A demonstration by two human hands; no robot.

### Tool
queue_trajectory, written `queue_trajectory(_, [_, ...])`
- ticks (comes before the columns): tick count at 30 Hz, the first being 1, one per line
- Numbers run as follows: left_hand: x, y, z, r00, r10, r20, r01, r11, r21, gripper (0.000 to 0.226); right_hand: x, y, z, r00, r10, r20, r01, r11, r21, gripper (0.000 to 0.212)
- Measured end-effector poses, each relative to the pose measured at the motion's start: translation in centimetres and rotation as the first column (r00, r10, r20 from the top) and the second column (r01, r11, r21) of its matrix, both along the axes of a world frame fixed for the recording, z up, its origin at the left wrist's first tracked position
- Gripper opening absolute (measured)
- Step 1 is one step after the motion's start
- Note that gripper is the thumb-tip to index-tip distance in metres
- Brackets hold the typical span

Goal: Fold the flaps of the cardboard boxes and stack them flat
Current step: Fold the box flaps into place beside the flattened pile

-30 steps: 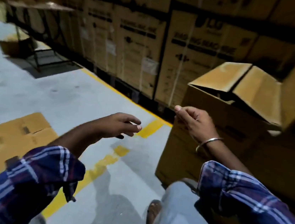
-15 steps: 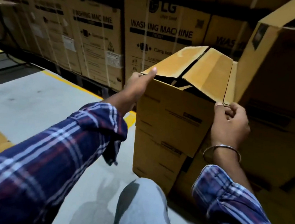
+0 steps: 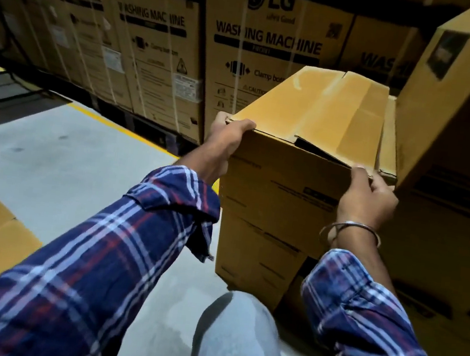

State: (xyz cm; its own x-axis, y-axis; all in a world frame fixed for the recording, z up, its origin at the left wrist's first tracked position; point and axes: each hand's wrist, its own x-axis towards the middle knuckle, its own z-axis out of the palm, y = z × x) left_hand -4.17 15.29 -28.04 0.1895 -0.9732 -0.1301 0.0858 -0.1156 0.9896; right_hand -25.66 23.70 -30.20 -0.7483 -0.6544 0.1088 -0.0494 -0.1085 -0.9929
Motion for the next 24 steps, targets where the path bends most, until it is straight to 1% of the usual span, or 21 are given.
queue_trajectory(2, [1.6, 1.8, 0.4, 1.0, 0.025, 0.004, -0.025, 0.998, -0.05, 0.031, 1.3, 1.1, 0.4, 0.998, 0.019, 0.067, -0.016, 0.999, -0.043, 0.044])
queue_trajectory(3, [2.5, 3.0, 0.6, 0.999, 0.051, 0.002, -0.051, 0.997, -0.065, 0.03, 2.1, 1.7, 0.6, 0.996, 0.039, 0.075, -0.034, 0.997, -0.068, 0.046])
queue_trajectory(5, [4.3, 5.6, 0.6, 0.993, 0.113, -0.011, -0.114, 0.99, -0.078, 0.029, 3.9, 2.9, 1.6, 0.995, 0.091, 0.029, -0.086, 0.988, -0.13, 0.05])
queue_trajectory(8, [8.1, 9.6, 0.4, 0.976, 0.194, -0.096, -0.204, 0.974, -0.103, 0.031, 7.2, 4.8, 3.9, 0.981, 0.176, -0.08, -0.187, 0.971, -0.147, 0.054])
queue_trajectory(12, [13.3, 14.3, 1.5, 0.933, 0.331, -0.142, -0.352, 0.919, -0.176, 0.036, 12.0, 6.8, 6.2, 0.946, 0.296, -0.134, -0.317, 0.928, -0.193, 0.059])
queue_trajectory(16, [17.8, 18.6, 1.3, 0.861, 0.452, -0.233, -0.497, 0.844, -0.199, 0.033, 17.1, 8.1, 7.2, 0.906, 0.393, -0.155, -0.419, 0.881, -0.218, 0.054])
queue_trajectory(18, [19.7, 20.0, 1.3, 0.814, 0.517, -0.267, -0.574, 0.788, -0.223, 0.034, 19.5, 8.2, 6.7, 0.878, 0.462, -0.126, -0.479, 0.848, -0.226, 0.054])
queue_trajectory(20, [21.5, 21.0, 1.6, 0.768, 0.582, -0.267, -0.637, 0.734, -0.234, 0.029, 21.8, 8.3, 5.8, 0.847, 0.527, -0.072, -0.528, 0.816, -0.236, 0.054])
queue_trajectory(24, [25.2, 22.6, 1.6, 0.704, 0.66, -0.262, -0.71, 0.66, -0.246, 0.028, 25.8, 8.6, 4.0, 0.8, 0.6, 0.006, -0.583, 0.781, -0.222, 0.049])
